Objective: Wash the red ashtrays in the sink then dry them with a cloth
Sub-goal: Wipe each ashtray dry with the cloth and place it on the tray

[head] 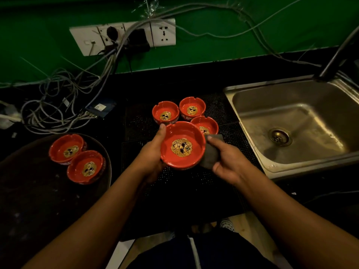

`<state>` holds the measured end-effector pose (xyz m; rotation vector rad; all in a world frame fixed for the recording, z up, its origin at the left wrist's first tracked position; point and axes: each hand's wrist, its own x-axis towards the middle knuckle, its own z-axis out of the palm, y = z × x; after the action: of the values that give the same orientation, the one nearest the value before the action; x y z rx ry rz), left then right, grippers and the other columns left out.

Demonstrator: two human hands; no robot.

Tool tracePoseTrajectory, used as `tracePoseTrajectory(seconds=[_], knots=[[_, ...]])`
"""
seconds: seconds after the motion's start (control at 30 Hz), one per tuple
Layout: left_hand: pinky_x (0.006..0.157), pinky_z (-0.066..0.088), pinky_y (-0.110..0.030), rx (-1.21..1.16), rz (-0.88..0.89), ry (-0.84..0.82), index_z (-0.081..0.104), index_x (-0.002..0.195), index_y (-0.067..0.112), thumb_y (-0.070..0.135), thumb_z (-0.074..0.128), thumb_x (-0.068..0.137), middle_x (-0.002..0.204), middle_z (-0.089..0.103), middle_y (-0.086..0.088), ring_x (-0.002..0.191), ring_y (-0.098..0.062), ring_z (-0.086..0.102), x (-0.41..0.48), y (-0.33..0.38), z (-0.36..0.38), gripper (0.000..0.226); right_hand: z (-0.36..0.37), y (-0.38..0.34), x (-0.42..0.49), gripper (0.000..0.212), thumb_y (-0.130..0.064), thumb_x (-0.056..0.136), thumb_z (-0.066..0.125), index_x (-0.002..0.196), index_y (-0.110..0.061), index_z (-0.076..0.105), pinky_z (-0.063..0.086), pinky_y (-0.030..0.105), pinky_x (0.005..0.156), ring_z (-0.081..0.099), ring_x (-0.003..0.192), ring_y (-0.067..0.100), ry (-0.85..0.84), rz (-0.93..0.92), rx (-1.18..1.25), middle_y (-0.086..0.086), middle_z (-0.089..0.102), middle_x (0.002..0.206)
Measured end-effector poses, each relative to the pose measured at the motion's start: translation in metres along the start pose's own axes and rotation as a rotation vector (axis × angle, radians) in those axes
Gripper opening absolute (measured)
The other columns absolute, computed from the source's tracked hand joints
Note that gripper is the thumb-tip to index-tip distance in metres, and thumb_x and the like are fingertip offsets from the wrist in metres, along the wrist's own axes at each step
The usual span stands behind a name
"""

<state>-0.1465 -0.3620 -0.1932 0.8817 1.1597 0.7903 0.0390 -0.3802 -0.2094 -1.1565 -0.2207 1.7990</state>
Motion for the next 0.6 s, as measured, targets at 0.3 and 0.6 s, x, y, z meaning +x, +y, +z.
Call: tracePoseTrajectory(seconds=[0.3, 0.6], knots=[[0.070, 0.058, -0.044, -0.327, -0.151, -0.011, 0.056, 0.128, 0.016, 0.068, 0.039, 0.080, 0.115, 0.067, -0.018, 0.100, -0.033, 0.067, -0.001, -0.016, -0.019, 0.073, 0.009, -0.029, -0.028, 0.027, -0.033, 0.079, 0.066, 0.104, -0.022, 0.066, 0.054, 0.035, 0.091, 0.066, 0.106, 0.020, -0.138, -0.585, -0.303, 0.003, 0.072, 0.106], [0.077, 0.057, -0.046, -0.559, -0.243, -0.061, 0.060, 0.123, 0.012, 0.054, 0.037, 0.094, 0.113, 0.068, -0.018, 0.096, -0.033, 0.068, -0.003, -0.025, -0.020, 0.056, 0.035, -0.006, -0.040, 0.033, -0.024, 0.084, 0.070, 0.112, -0.032, 0.054, 0.054, 0.022, 0.081, 0.060, 0.102, 0.006, -0.175, -0.665, -1.134, -0.007, 0.059, 0.114]])
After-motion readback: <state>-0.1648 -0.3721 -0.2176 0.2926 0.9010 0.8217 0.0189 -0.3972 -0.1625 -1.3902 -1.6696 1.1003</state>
